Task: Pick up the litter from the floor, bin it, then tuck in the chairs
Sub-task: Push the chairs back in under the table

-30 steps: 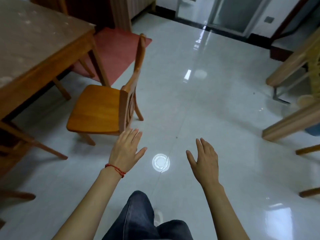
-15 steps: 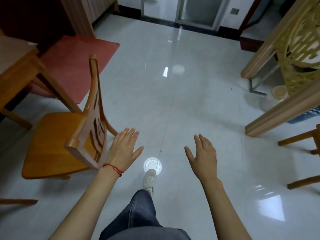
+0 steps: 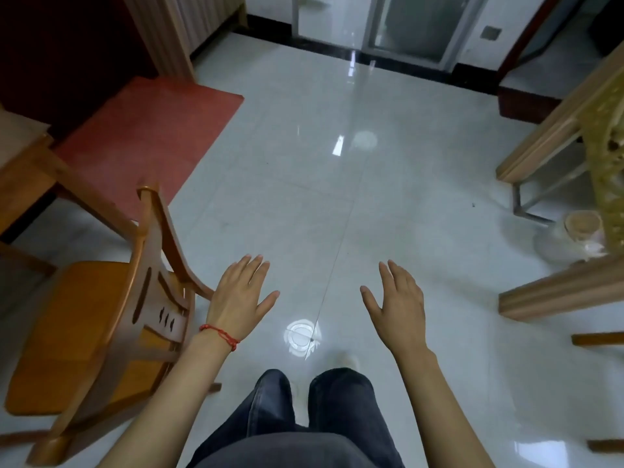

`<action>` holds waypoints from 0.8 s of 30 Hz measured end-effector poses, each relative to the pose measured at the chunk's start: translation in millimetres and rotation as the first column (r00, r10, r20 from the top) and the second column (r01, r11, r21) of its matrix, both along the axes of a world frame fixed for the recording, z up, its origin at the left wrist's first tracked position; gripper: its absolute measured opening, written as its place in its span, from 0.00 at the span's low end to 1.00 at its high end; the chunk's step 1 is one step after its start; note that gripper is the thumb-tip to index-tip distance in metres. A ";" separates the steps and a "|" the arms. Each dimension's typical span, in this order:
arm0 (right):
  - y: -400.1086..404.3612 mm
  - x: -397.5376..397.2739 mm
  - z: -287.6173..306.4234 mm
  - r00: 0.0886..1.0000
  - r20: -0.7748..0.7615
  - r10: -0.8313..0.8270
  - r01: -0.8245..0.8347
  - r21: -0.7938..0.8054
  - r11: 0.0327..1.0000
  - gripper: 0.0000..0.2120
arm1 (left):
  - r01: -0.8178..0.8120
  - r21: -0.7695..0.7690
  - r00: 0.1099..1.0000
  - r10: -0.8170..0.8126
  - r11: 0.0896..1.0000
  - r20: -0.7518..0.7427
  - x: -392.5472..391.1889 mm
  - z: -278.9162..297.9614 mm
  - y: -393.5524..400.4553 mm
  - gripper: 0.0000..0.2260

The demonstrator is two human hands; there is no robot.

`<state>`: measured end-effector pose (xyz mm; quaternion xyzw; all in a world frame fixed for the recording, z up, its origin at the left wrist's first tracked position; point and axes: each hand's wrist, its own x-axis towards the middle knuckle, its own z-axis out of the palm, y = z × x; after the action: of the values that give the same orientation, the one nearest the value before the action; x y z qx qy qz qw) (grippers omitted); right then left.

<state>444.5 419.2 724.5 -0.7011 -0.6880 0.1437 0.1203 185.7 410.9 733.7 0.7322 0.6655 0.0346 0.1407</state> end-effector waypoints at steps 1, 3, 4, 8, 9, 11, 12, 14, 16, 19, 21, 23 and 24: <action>15.4 2.6 -1.5 1.000 0.000 0.030 -0.030 -0.005 1.000 0.26 | -0.026 -0.001 1.000 0.026 1.000 0.004 3.5 -1.6 9.6 0.38; 49.2 6.9 -4.2 0.995 0.002 0.101 -0.101 -0.018 0.995 0.26 | -0.084 0.006 0.996 0.084 0.996 0.006 10.4 -4.5 29.4 0.38; 67.3 8.8 -5.3 0.990 0.002 0.139 -0.139 -0.022 0.990 0.26 | -0.118 0.003 0.993 0.118 0.993 0.006 13.8 -5.4 38.5 0.37; 138.1 12.2 -2.1 0.943 0.015 0.334 -0.333 -0.047 0.942 0.26 | -0.327 0.013 0.945 0.327 0.945 0.019 27.4 -0.7 64.2 0.27; 154.1 11.9 0.0 0.923 0.021 0.384 -0.383 -0.049 0.922 0.26 | -0.379 0.019 0.925 0.379 0.925 0.025 31.4 2.1 67.7 0.30; 182.7 9.2 3.2 0.876 0.028 0.481 -0.480 -0.051 0.876 0.26 | -0.464 0.010 0.886 0.463 0.886 0.037 39.3 7.0 70.0 0.36; 195.4 6.2 4.4 0.848 0.029 0.528 -0.527 -0.049 0.849 0.26 | -0.508 -0.001 0.861 0.508 0.861 0.035 43.2 7.4 69.1 0.37; 216.4 -3.4 6.0 0.783 0.029 0.621 -0.620 -0.052 0.783 0.26 | -0.603 -0.022 0.796 0.604 0.797 0.037 50.0 5.9 64.1 0.36; 230.1 -17.9 6.4 0.704 0.032 0.709 -0.708 -0.052 0.705 0.26 | -0.689 -0.043 0.723 0.690 0.723 0.021 55.5 4.3 54.4 0.34; 238.0 -47.2 5.3 0.572 0.033 0.820 -0.818 -0.050 0.573 0.26 | -0.789 -0.058 0.613 0.790 0.612 0.006 62.3 4.6 35.1 0.30; 236.1 -70.6 4.8 0.471 0.026 0.882 -0.880 -0.051 0.472 0.26 | -0.852 -0.059 0.520 0.854 0.520 0.014 64.3 5.6 20.7 0.27; 229.8 -95.4 3.9 0.364 0.024 0.931 -0.930 -0.054 0.364 0.26 | -0.905 -0.017 0.425 0.905 0.425 0.013 64.3 5.9 6.7 0.25; 225.4 -107.8 3.3 0.311 0.026 0.950 -0.948 -0.054 0.312 0.26 | -0.925 -0.001 0.379 0.925 0.379 0.014 64.2 5.8 0.6 0.23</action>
<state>336.7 644.7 727.9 -0.1698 -0.9691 0.1781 -0.0150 249.9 411.5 739.6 0.2374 0.9596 0.1138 0.0989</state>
